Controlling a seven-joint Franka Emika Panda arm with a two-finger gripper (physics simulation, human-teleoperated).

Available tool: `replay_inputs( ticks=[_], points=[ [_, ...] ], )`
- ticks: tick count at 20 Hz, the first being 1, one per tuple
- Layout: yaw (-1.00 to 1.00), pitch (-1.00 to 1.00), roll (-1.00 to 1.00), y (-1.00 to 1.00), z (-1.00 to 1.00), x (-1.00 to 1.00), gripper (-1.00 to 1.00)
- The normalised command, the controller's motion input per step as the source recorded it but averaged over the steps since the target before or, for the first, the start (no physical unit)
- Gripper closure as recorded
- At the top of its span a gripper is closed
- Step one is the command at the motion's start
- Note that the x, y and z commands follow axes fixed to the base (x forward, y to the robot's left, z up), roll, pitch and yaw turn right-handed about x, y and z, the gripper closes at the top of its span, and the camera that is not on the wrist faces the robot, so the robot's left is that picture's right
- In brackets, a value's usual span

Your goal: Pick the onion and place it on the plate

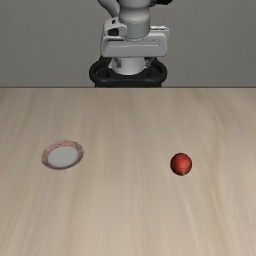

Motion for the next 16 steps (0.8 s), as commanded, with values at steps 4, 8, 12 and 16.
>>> replay_inputs(
  ticks=[4,8,12,16],
  points=[
    [0.00,0.00,0.00,1.00,0.00,0.00,-1.00],
    [0.00,0.00,0.00,1.00,0.00,0.00,-1.00],
    [0.00,0.00,0.00,1.00,0.00,0.00,-1.00],
    [0.00,0.00,0.00,0.50,0.00,0.50,-1.00]
  ],
)
